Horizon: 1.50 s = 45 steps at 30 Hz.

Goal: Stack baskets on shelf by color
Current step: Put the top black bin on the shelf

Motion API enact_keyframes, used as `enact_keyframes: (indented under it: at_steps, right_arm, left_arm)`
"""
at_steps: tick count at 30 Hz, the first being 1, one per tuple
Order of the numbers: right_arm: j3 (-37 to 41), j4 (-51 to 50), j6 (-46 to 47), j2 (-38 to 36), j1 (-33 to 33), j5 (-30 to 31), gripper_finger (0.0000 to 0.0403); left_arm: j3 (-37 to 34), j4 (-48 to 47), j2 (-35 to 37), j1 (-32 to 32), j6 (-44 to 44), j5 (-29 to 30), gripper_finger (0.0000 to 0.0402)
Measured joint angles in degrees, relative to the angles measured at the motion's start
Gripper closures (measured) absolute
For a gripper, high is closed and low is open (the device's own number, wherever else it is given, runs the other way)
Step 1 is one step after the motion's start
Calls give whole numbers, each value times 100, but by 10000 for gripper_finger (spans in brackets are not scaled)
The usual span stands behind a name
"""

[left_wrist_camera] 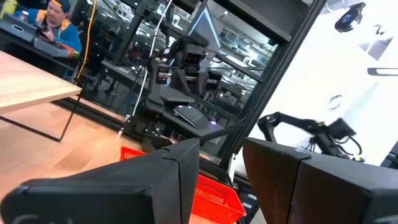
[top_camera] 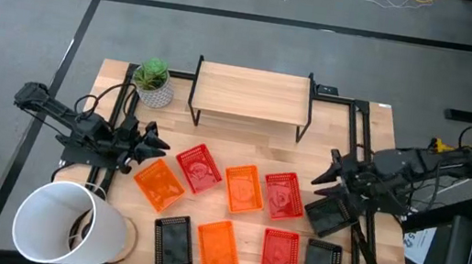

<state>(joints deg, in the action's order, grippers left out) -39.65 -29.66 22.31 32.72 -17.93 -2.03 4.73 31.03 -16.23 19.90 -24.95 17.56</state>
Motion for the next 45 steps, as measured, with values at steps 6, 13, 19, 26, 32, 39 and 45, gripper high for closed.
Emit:
enact_keyframes:
  at_steps: [6,13,19,26,32,39,45]
  right_arm:
    - [-1081,-1913,69,1423,-198,93,260]
    - [-1214,-3319,2022,2615,-547,-211,260]
    - [-987,-3007,3726,3250,-740,-218,260]
    - [-917,-2382,4205,3959,-940,-556,260]
    - [-917,-2378,4527,4592,-1101,-524,260]
    - [-917,-2359,4876,5190,-1249,-513,260]
    - [-917,-2348,4763,5579,-1271,-507,260]
  left_arm:
    - [0,-9,0,0,165,2,284]
    - [0,-9,0,0,591,97,284]
    - [0,-11,0,0,926,133,284]
    - [0,-15,0,0,1054,131,284]
    - [0,-42,0,0,1056,131,284]
    - [0,-40,1,0,1054,131,284]
    - [0,-44,0,0,1053,131,284]
